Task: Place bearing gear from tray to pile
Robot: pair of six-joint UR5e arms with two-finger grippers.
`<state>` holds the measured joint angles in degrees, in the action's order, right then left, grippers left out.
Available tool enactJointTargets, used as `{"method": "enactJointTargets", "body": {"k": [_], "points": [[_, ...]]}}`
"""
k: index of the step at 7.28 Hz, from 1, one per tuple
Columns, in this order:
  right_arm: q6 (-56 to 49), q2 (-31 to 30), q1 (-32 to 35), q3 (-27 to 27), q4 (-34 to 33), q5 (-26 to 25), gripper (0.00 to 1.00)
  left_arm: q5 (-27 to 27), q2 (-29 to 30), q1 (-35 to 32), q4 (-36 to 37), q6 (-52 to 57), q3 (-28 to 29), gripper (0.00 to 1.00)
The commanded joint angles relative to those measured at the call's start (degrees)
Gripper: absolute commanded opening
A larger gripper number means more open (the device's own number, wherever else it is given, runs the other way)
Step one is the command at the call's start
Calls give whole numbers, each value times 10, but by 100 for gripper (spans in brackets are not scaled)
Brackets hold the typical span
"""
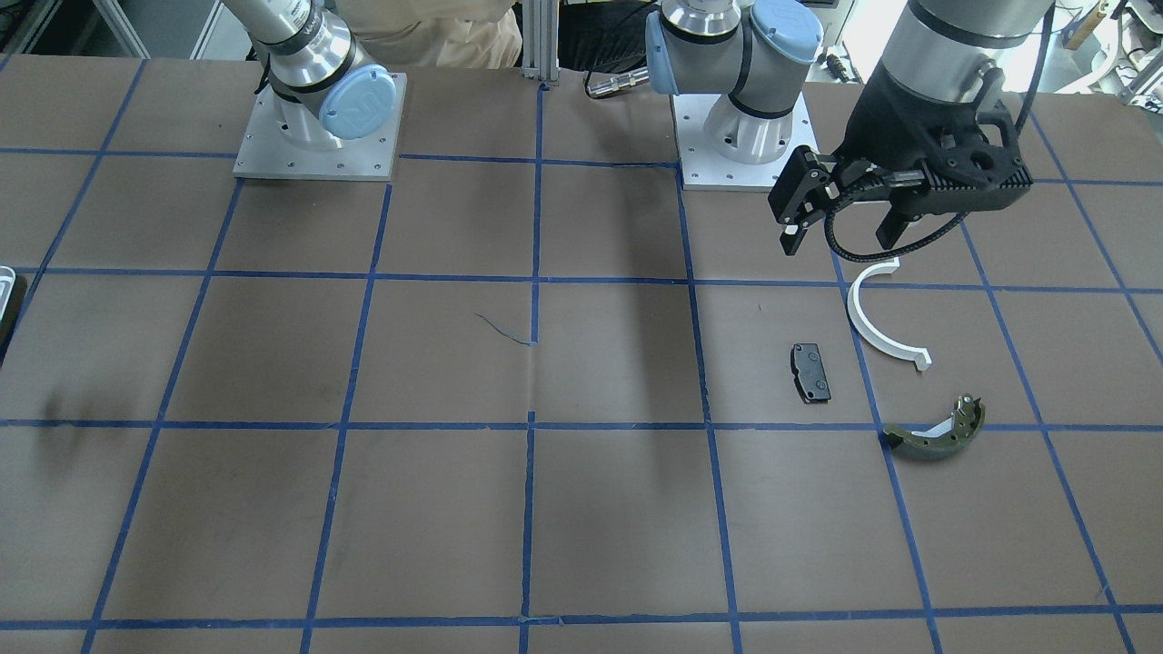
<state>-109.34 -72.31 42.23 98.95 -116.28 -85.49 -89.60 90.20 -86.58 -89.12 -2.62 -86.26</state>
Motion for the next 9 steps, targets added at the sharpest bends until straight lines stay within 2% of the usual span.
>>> {"method": "enactJointTargets", "body": {"k": [1, 2, 3, 4, 5, 7, 9], "points": [[164, -46, 72, 22, 12, 22, 9, -1, -7, -1, -1, -11, -5, 100], [244, -78, 99, 64, 13, 23, 11, -1, -7, -1, -1, -11, -8, 100], [323, -138, 116, 128, 1, 24, 13, 2, -7, -2, -1, -9, -9, 100], [424, -200, 166, 169, -9, 22, 14, 2, -7, -2, -1, -9, -8, 100], [533, -235, 240, 189, -19, 13, 16, 14, -15, -6, -8, -12, -8, 100], [724, -241, 337, 193, -10, 13, 18, 24, -20, -11, -24, -10, -13, 100], [936, -224, 480, 194, -19, 5, 17, 21, -20, -11, -24, -6, -13, 100]]}}
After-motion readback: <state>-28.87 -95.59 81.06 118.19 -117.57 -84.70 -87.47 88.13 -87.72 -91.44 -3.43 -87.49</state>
